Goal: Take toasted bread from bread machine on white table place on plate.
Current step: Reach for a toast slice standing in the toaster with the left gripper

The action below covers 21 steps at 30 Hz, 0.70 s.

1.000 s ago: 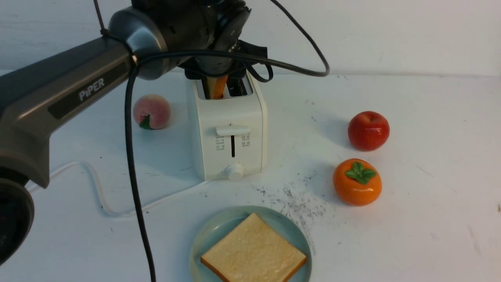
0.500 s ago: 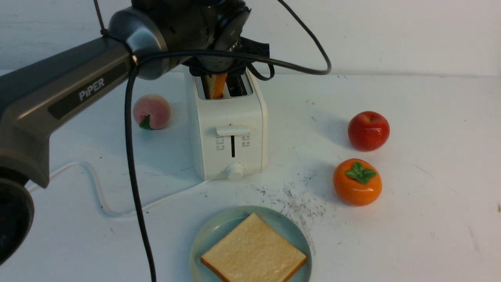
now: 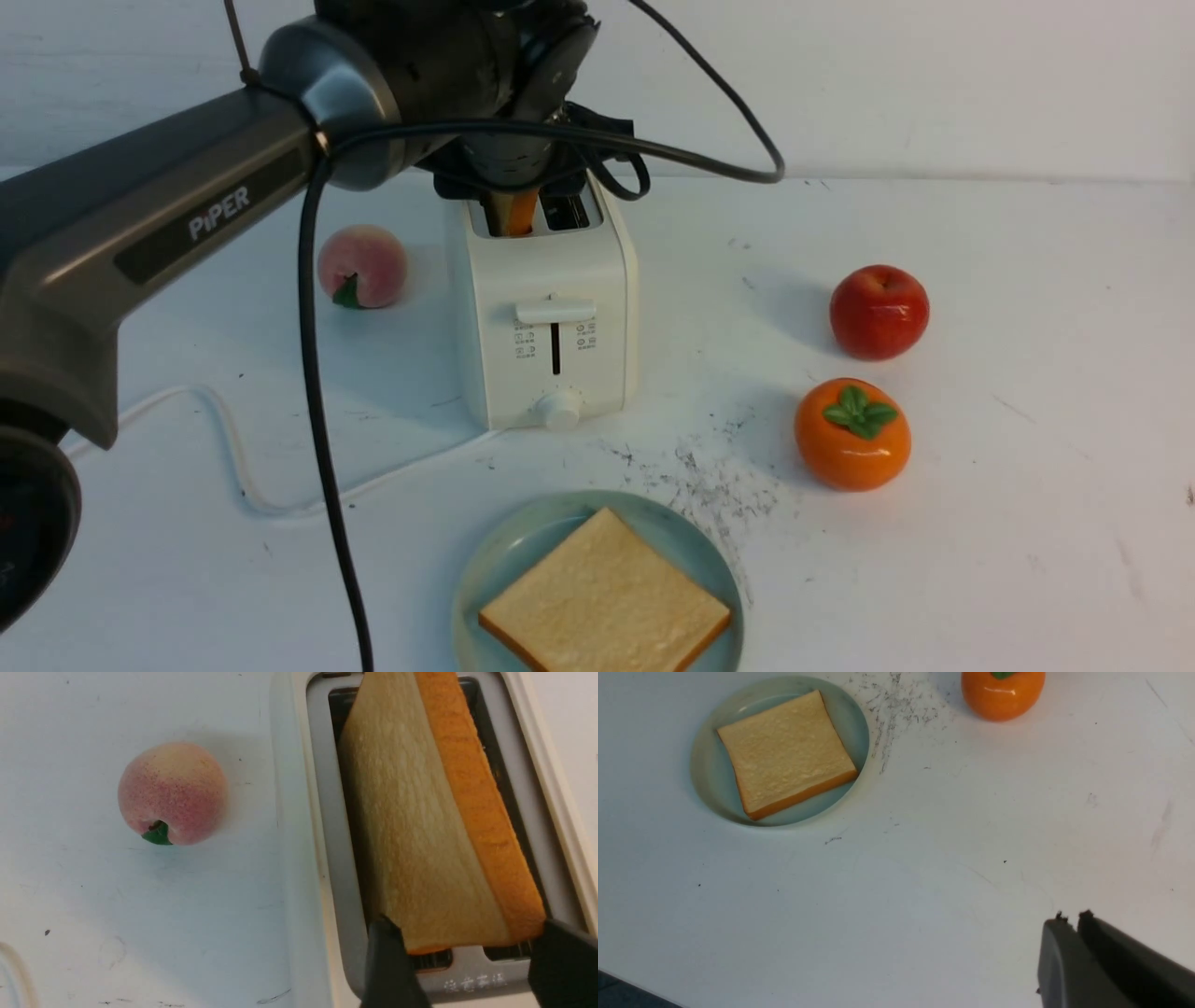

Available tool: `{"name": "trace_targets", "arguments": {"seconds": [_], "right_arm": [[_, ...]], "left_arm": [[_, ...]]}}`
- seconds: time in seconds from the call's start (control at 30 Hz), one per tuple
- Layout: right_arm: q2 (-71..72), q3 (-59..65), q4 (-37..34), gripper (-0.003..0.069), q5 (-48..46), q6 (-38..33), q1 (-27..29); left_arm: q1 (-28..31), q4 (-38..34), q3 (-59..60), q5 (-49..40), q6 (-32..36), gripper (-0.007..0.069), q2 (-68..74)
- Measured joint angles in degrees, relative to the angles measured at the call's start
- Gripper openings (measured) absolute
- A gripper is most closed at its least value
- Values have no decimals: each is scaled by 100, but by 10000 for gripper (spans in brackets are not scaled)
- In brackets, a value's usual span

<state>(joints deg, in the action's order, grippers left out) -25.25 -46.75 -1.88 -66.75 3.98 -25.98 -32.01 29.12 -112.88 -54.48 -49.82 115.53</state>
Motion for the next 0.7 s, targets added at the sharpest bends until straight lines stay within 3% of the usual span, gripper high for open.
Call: {"name": "trace_targets", "arguments": {"seconds": [0.2, 0.7], "right_arm": [[0, 0, 5, 46, -4, 0, 0], [0, 0, 105, 56, -11, 0, 0]], "left_arm": [[0, 0, 0, 29, 0, 472, 0], [0, 54, 0, 352, -6, 479, -11]]}}
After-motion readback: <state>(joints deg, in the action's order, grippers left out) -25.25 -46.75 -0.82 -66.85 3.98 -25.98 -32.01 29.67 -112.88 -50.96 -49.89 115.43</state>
